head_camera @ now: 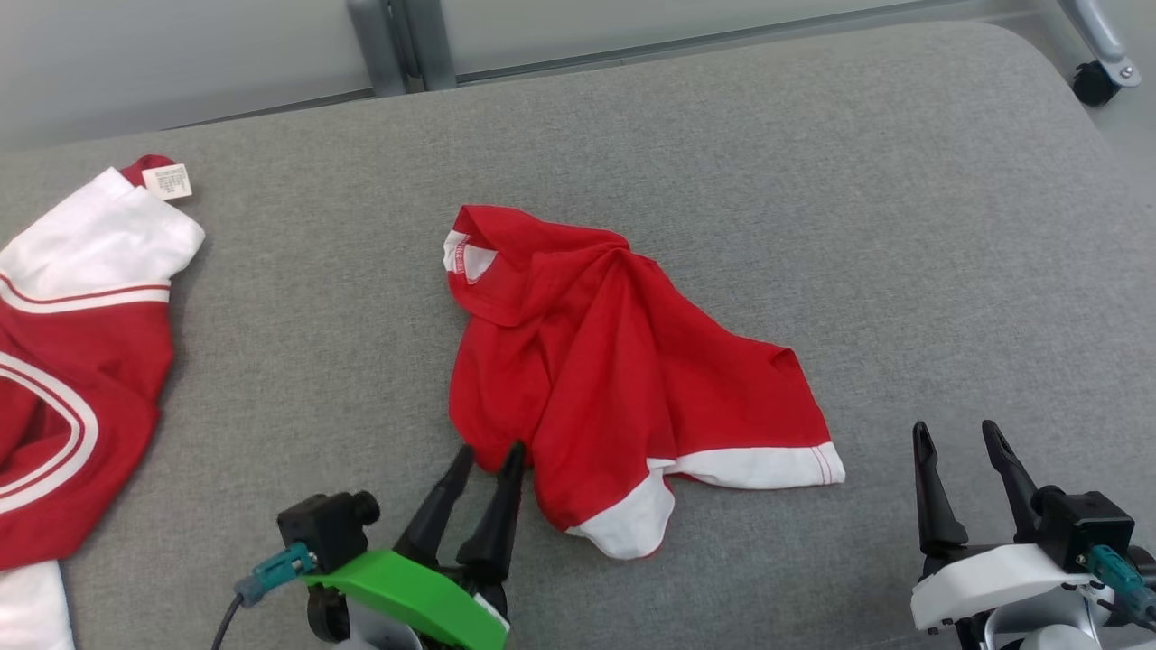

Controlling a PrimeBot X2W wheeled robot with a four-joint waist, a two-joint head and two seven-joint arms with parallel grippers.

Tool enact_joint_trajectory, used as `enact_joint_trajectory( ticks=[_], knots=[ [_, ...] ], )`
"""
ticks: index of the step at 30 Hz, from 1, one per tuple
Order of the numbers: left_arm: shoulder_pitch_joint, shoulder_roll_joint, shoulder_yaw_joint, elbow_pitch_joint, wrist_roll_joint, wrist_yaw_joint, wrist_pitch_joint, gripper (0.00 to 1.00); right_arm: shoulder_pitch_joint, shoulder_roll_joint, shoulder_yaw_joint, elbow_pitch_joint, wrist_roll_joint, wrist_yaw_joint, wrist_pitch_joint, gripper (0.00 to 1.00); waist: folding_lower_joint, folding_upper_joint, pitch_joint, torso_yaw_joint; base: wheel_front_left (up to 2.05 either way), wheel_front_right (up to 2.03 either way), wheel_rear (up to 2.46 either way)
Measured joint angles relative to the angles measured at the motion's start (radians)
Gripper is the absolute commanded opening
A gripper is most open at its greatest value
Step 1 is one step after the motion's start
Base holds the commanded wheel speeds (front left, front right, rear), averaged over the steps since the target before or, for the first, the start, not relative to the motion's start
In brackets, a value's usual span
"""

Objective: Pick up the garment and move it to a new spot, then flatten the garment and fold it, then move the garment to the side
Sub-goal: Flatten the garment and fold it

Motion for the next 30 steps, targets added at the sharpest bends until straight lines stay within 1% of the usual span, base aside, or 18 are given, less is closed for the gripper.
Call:
enact_joint_trajectory(
  ticks=[2,4,6,9,12,17,26,28,30],
  knots=[
    [0.011,0.007,-0.032,0.006,-0.015,-0.064,0.033,1.0,-0.001,-0.008,0.009,0.0,-0.002,0.0,0.0,1.0,0.0,0.0,-0.002,0.018,0.0,0.0,0.0],
    [0.022,0.004,-0.049,0.035,-0.059,-0.115,0.058,1.0,-0.002,-0.015,0.017,0.001,-0.005,0.0,0.0,1.0,0.0,0.0,-0.003,0.032,0.0,0.0,0.0],
    [0.023,0.003,-0.072,0.076,-0.063,-0.148,0.079,1.0,-0.002,-0.02,0.03,0.005,-0.007,0.0,0.0,1.0,0.0,0.0,-0.007,0.041,0.0,0.0,0.0],
    [0.023,-0.025,-0.092,0.126,-0.107,-0.183,0.101,1.0,-0.003,-0.027,0.038,0.006,-0.007,0.0,0.0,1.0,0.0,0.0,-0.017,0.043,0.0,0.0,0.0],
    [0.013,-0.057,-0.112,0.164,-0.129,-0.2,0.107,1.0,-0.003,-0.034,0.04,0.005,-0.007,0.0,0.0,1.0,0.0,0.0,-0.019,0.037,0.0,0.0,0.0],
    [-0.009,-0.083,-0.126,0.181,-0.181,-0.205,0.088,1.0,0.004,-0.032,0.038,0.004,-0.007,0.0,0.0,1.0,0.0,0.0,-0.023,0.024,0.0,0.0,0.0],
    [-0.074,-0.064,-0.198,0.15,-0.195,-0.206,0.028,1.0,0.007,-0.018,0.037,0.007,-0.006,0.0,0.0,1.0,0.0,0.0,-0.016,0.001,0.0,0.0,0.0],
    [-0.086,-0.058,-0.22,0.148,-0.206,-0.206,0.025,0.01,0.007,-0.017,0.035,0.007,-0.006,0.0,0.0,1.0,0.0,0.0,-0.016,0.001,0.0,0.0,0.0],
    [-0.095,-0.048,-0.237,0.148,-0.216,-0.206,0.021,0.0,0.007,-0.015,0.031,0.007,-0.006,0.0,0.0,1.0,0.0,0.0,-0.018,0.002,0.0,0.0,0.0]
  ],
)
